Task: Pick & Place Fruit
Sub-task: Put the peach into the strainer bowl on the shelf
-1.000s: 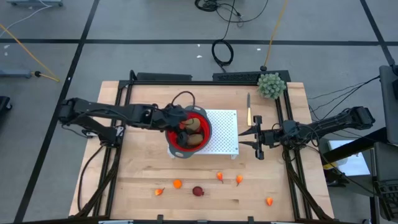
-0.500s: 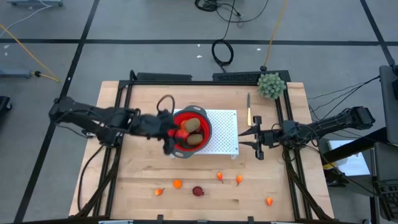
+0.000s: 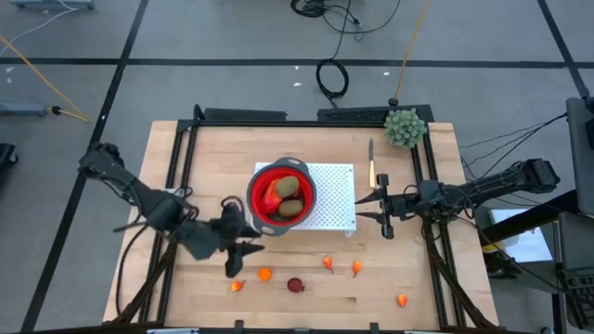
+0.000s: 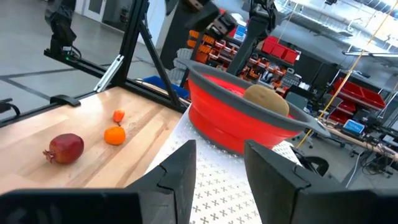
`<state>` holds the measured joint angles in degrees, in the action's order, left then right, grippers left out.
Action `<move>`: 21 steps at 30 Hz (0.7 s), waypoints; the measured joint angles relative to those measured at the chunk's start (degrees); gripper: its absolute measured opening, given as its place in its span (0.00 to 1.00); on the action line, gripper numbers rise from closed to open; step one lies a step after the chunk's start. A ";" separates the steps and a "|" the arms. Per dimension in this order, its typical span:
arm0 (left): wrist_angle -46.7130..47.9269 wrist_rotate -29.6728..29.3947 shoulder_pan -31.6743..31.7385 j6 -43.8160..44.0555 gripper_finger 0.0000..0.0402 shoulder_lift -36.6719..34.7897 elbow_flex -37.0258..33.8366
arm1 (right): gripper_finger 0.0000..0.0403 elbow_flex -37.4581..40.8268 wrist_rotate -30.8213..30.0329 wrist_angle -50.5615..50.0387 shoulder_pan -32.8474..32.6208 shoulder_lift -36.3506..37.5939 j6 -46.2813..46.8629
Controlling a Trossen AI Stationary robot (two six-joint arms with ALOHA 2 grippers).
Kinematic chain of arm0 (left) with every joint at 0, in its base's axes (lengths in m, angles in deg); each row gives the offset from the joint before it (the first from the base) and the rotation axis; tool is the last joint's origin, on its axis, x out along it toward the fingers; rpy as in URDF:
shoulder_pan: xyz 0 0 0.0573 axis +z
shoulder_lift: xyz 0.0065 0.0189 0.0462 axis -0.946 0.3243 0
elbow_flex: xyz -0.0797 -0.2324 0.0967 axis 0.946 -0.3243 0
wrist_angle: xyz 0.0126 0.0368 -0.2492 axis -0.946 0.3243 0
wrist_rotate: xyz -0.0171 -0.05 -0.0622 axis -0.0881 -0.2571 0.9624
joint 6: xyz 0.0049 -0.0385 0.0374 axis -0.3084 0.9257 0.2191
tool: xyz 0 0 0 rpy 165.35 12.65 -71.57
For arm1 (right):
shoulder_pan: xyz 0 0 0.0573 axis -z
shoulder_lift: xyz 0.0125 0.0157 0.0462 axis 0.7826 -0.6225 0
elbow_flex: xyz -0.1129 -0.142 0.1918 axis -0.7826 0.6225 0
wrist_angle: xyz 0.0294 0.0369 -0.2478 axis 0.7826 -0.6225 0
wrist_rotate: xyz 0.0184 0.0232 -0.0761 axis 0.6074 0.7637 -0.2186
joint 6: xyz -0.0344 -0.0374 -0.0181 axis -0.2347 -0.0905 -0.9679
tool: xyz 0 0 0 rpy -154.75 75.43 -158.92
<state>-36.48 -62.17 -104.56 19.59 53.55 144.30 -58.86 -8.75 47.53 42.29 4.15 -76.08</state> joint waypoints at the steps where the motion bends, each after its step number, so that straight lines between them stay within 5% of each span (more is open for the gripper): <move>1: 0.04 -0.80 -0.78 -0.01 0.38 0.34 0.01 | 0.32 0.00 0.01 0.01 0.00 -0.01 0.27; 11: 1.52 -5.14 -6.92 1.13 0.19 5.66 -0.06 | 0.32 0.00 0.01 -0.01 0.00 -0.01 1.03; 21: 8.59 4.42 -8.47 18.73 0.01 12.29 -0.01 | 0.32 0.00 0.03 -0.20 0.00 0.01 1.06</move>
<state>-27.89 -57.75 -113.04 38.33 65.84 144.29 -58.86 -8.73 47.32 42.29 4.15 -75.02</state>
